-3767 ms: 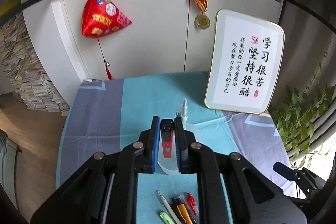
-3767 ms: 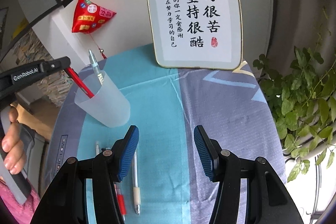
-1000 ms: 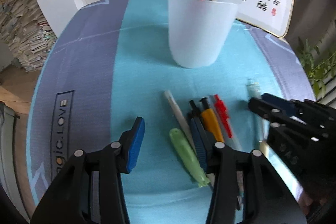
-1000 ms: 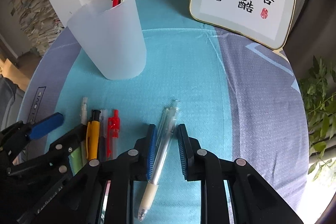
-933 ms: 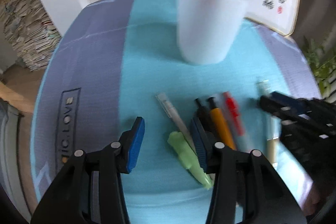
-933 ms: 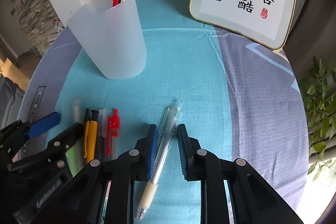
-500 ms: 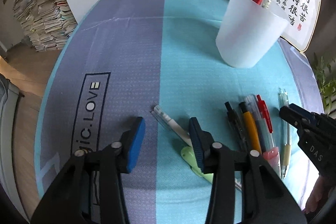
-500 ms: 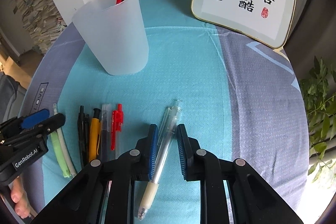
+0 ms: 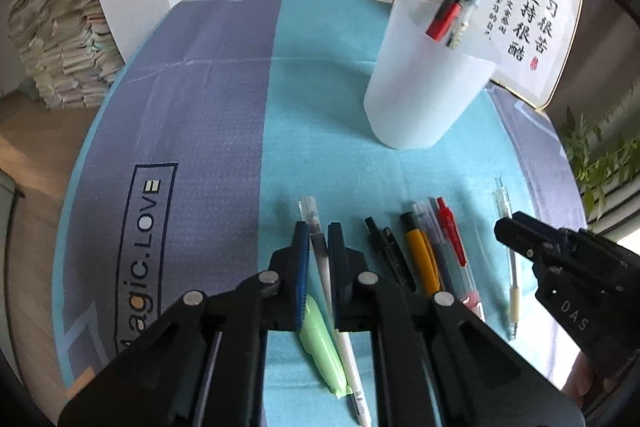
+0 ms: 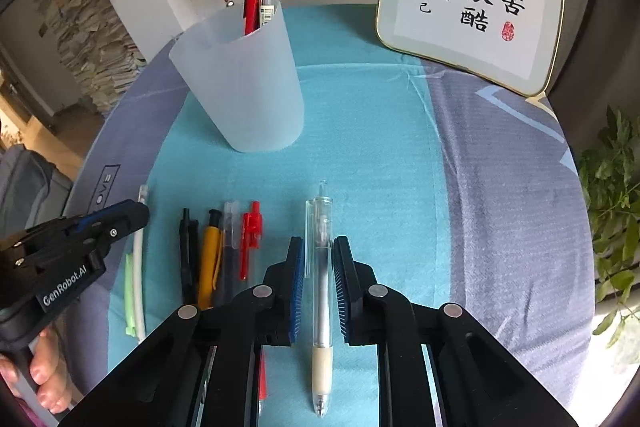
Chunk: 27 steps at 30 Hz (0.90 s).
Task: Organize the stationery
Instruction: 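Grasp the white pen with the left tool while the right grasps the beige-grip clear pen, then lift the white pen with the left tool while the right lifts the clear pen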
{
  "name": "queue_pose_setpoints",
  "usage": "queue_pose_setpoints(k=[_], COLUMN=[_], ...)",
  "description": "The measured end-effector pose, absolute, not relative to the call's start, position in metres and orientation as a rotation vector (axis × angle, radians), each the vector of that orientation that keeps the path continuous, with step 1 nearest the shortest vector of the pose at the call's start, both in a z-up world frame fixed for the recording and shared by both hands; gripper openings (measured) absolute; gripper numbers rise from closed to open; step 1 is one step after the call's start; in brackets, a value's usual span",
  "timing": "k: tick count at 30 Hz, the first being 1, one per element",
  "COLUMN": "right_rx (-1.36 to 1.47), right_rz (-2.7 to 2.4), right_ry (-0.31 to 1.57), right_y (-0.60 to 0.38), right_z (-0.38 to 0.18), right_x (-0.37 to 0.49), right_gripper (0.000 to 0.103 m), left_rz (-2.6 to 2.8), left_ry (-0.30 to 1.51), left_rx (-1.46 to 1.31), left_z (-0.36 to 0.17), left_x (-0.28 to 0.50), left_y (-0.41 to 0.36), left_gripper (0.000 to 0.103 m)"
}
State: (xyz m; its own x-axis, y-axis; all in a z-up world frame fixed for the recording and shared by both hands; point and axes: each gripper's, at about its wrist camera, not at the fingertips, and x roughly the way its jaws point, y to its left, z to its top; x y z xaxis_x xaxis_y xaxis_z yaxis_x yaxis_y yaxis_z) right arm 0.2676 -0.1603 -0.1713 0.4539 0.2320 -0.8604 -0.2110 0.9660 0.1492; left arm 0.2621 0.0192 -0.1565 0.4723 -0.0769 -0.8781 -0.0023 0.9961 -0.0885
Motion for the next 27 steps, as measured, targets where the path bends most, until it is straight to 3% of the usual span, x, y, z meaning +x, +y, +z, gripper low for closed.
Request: queue_pose_setpoints(k=[16, 20, 27], right_rx=[0.075, 0.038, 0.027], right_rz=[0.259, 0.249, 0.273], right_ry=[1.126, 1.137, 1.114], right_y=[-0.169, -0.161, -0.150], right_z=[-0.183, -0.183, -0.178], right_x=[0.284, 0.292, 0.288], right_gripper=[0.016, 0.018, 0.015], left_rz=[-0.015, -0.014, -0.052], left_ry=[1.130, 1.125, 1.116], left_rx=[-0.064, -0.049, -0.047], left_z=[-0.171, -0.171, -0.169], left_x=[0.264, 0.267, 0.267], left_y=[0.020, 0.018, 0.011], left_gripper=[0.011, 0.020, 0.009])
